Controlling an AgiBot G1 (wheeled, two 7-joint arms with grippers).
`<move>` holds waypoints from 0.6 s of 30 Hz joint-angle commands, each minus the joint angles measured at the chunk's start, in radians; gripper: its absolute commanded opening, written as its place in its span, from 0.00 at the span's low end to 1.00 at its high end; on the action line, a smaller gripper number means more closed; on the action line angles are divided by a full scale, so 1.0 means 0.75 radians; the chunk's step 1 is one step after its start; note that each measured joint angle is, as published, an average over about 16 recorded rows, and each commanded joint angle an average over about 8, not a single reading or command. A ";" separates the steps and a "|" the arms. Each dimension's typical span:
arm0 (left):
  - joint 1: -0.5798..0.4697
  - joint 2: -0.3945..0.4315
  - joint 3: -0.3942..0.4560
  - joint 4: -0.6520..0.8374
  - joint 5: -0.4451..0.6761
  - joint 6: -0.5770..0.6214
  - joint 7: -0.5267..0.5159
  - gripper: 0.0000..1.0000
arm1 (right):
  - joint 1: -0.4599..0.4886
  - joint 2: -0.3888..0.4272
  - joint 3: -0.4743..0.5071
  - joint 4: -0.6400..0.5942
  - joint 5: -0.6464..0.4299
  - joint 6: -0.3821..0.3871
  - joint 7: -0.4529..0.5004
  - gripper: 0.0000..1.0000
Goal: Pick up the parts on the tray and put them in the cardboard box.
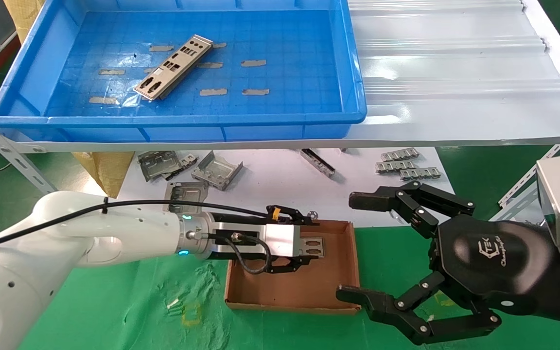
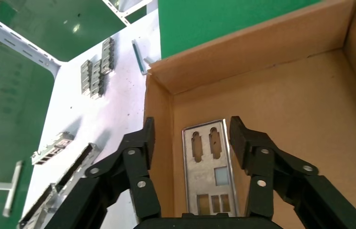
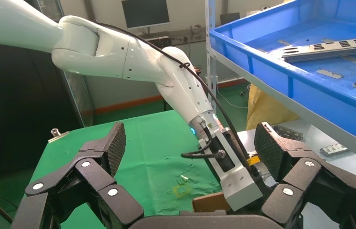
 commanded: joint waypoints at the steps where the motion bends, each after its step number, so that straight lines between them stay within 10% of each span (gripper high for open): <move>1: 0.003 -0.002 0.012 -0.005 -0.010 0.002 -0.005 1.00 | 0.000 0.000 0.000 0.000 0.000 0.000 0.000 1.00; 18: -0.064 -0.036 -0.010 0.255 -0.154 0.341 -0.229 1.00 | 0.000 0.000 0.000 0.000 0.000 0.000 0.000 1.00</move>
